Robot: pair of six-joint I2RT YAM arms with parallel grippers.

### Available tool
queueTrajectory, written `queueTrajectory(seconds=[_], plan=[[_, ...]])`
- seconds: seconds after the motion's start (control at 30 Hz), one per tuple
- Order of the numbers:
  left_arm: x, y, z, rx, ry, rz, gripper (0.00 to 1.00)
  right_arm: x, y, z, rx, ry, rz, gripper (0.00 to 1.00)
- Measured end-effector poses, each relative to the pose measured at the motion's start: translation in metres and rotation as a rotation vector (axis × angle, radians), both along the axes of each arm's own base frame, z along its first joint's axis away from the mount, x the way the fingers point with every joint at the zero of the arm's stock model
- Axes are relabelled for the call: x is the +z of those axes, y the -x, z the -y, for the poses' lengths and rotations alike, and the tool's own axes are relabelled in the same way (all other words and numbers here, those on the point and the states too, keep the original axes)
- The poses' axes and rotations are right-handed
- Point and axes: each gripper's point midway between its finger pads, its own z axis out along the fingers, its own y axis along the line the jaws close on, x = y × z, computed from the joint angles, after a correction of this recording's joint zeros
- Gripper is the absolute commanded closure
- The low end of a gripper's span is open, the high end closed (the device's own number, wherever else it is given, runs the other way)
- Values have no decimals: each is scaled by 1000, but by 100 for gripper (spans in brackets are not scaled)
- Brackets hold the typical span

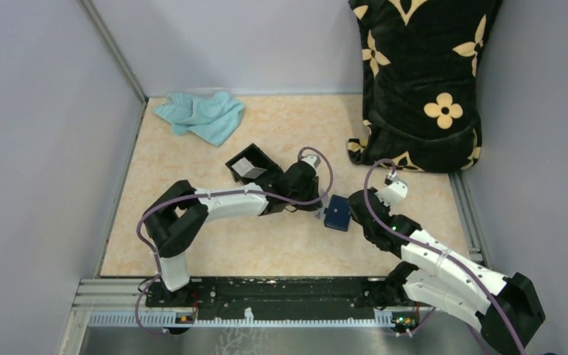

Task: Put the credit cards into the card holder
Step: Open the card holder at the center of the board.

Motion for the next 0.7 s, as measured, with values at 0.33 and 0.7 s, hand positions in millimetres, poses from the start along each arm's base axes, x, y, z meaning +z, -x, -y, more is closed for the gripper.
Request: queueTrajectory(seconds=[0.33, 0.7], plan=[[-20, 0, -17, 43, 18, -78, 100, -9, 0, 1, 9, -9, -20, 77], [-19, 0, -15, 21, 142, -153, 100, -17, -3, -2, 14, -4, -45, 77]])
